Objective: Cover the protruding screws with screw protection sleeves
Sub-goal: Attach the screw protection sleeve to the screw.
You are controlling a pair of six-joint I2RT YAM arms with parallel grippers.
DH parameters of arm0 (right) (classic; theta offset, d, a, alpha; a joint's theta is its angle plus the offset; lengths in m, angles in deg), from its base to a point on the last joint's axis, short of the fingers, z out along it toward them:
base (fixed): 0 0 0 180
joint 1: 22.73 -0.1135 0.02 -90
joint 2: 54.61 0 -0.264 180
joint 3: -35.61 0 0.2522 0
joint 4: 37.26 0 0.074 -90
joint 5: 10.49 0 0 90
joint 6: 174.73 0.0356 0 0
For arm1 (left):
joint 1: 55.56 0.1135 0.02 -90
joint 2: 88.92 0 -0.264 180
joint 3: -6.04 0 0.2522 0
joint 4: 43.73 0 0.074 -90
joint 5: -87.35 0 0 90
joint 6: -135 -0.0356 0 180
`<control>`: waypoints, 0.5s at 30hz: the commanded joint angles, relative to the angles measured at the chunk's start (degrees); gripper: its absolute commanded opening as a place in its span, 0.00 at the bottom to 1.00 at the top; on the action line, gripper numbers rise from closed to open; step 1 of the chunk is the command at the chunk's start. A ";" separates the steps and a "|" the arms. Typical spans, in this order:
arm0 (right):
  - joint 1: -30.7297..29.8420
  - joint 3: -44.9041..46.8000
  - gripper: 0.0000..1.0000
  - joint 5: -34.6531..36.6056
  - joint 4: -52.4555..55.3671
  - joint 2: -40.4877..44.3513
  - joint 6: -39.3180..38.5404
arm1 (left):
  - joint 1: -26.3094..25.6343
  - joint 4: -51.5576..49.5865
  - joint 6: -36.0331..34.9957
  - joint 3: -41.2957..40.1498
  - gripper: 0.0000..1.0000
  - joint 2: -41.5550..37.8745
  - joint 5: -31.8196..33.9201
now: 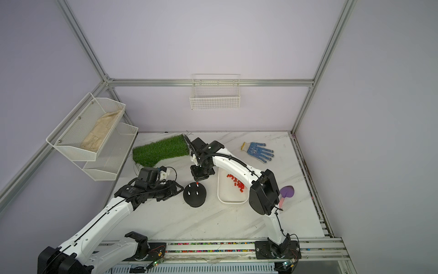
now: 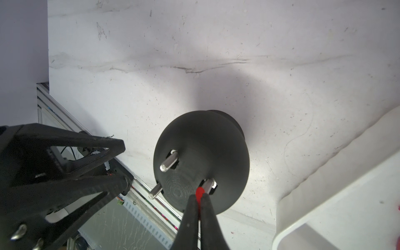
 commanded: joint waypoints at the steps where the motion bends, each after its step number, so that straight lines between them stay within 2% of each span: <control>1: -0.75 -1.48 0.08 1.56 1.35 -1.23 -0.79 | 0.40 1.80 0.30 -1.59 0.48 -0.36 -0.92; 15: -0.82 -2.50 0.08 2.55 2.87 0.65 -0.99 | 0.42 2.12 0.65 -1.50 0.48 -0.04 -0.99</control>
